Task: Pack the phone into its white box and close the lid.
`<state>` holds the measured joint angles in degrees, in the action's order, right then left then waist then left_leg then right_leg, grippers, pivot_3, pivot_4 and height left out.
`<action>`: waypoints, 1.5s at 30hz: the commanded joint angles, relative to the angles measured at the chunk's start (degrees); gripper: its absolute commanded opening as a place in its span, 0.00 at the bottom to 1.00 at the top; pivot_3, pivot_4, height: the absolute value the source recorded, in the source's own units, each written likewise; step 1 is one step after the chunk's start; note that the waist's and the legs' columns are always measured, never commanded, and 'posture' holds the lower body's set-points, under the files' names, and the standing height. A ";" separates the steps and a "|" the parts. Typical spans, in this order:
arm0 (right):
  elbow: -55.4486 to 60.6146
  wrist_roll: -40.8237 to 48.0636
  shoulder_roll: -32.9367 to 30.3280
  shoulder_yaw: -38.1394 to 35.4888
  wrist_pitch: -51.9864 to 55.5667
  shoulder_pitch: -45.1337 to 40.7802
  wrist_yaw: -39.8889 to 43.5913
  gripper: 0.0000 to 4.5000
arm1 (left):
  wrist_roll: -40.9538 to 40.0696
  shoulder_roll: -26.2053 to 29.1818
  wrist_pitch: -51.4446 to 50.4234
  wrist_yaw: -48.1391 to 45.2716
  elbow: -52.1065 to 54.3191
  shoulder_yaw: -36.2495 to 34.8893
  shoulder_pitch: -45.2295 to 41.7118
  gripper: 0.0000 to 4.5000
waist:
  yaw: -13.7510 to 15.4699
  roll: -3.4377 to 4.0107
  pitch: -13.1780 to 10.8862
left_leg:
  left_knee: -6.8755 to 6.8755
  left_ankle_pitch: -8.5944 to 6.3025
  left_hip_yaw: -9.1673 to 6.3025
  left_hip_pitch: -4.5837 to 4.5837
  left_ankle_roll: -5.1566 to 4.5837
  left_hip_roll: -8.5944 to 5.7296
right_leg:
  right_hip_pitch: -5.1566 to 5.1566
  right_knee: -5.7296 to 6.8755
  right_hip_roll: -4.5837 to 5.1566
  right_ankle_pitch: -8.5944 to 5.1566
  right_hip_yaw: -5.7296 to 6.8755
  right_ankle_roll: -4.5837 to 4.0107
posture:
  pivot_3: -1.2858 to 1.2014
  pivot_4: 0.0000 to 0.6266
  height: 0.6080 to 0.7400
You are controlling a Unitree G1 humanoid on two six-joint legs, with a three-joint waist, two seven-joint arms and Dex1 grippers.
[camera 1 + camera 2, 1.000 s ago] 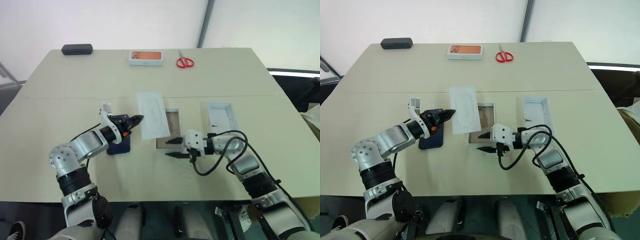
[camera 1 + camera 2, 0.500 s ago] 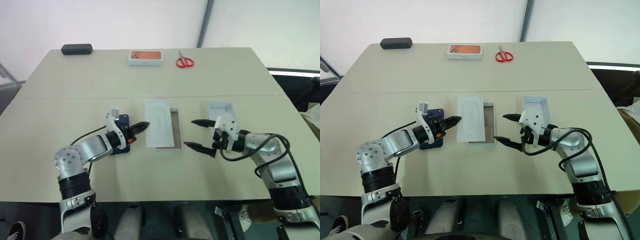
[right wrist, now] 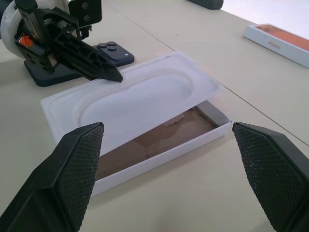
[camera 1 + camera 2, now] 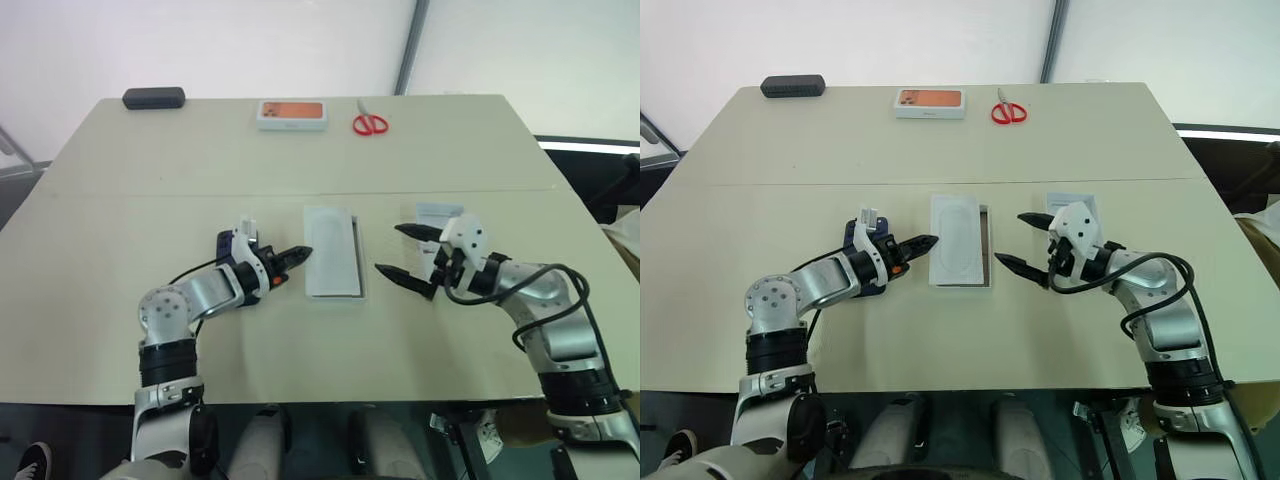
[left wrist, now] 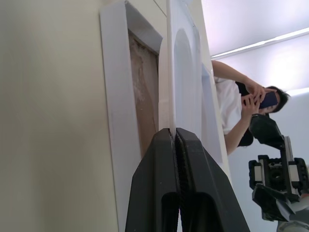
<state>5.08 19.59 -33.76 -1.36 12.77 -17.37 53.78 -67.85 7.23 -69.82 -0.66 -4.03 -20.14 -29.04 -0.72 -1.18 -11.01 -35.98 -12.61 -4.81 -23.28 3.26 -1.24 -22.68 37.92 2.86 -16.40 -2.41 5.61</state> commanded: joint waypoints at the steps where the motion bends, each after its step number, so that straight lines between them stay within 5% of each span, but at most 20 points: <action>1: 0.49 -0.07 0.45 -0.17 -1.71 -0.72 -0.29 0.99 | 1.58 -0.47 1.92 -1.34 0.39 1.44 -1.14 0.00 | 0.00 0.00 0.00 | 0.00 0.00 0.01 0.00 0.00 0.00 | 0.00 0.00 0.00 0.00 0.00 0.00 | 0.52 0.24 1.00; 5: 0.04 -0.38 0.49 0.06 -2.44 -0.70 -0.35 1.00 | 2.93 -0.46 2.55 -1.60 -0.08 2.09 -1.47 0.30 | -0.07 0.00 0.00 | 0.00 0.00 0.00 0.00 0.00 -0.01 | 0.00 0.00 0.00 0.00 0.00 0.00 | 0.52 0.24 1.00; 9: -0.32 -0.57 0.31 -0.03 -2.84 -0.56 -0.26 1.00 | 2.07 -0.08 1.01 -2.08 0.71 1.81 -1.58 0.73 | -0.05 0.00 0.00 | 0.01 0.00 0.00 0.01 0.00 0.00 | -0.01 0.01 -0.03 0.00 0.00 0.00 | 0.52 0.24 1.00; 19: -0.86 -1.12 1.65 1.20 -3.35 -1.79 -0.83 1.00 | 3.22 4.10 0.51 -3.81 6.10 3.64 -2.73 0.73 | -0.12 0.00 0.00 | 0.01 0.00 -0.01 0.00 0.00 0.01 | -0.02 0.01 -0.02 0.00 0.00 0.00 | 0.52 0.24 1.00; 25: -1.45 -2.29 4.41 3.75 -3.18 -4.80 -2.40 1.00 | 12.85 11.76 10.50 -13.59 14.87 9.54 1.21 0.73 | -0.29 0.01 0.00 | 0.04 0.01 0.00 -0.01 0.01 0.03 | -0.05 0.01 -0.03 0.00 -0.01 0.00 | 0.52 0.24 1.00; 28: -2.31 -5.77 7.49 7.43 -4.81 -6.98 -4.55 0.70 | 19.93 18.23 18.58 -22.08 18.11 12.68 6.00 0.75 | -0.77 0.02 0.00 | 0.17 0.01 0.09 0.06 0.02 0.06 | -0.13 0.01 -0.07 0.01 -0.13 -0.03 | 0.52 0.24 1.00; 34: -6.52 -12.57 11.06 13.15 -6.13 -10.19 -7.41 0.01 | 21.84 20.00 24.65 -27.23 17.07 10.12 8.60 0.75 | 0.15 0.02 -0.01 | 0.31 0.10 0.01 -0.05 0.17 0.08 | -0.24 -0.01 0.01 0.02 -0.04 -0.10 | 0.52 0.24 1.00; 45: -16.14 -26.84 7.99 19.61 -13.91 -13.06 -10.27 0.00 | 24.66 18.09 26.44 -27.69 17.40 11.71 10.66 0.75 | -0.30 0.02 -0.02 | 0.33 0.10 0.00 -0.06 0.15 0.07 | -0.23 -0.11 -0.02 0.04 -0.01 -0.08 | 0.52 0.24 1.00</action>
<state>-10.88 -5.98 -25.02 17.97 0.89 -29.09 43.31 -43.71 25.30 -44.49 -27.72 11.89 -8.45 -18.25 -1.02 -1.16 -11.03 -35.65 -12.52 -4.80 -23.32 3.41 -1.17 -22.90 37.82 2.83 -16.36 -2.43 5.52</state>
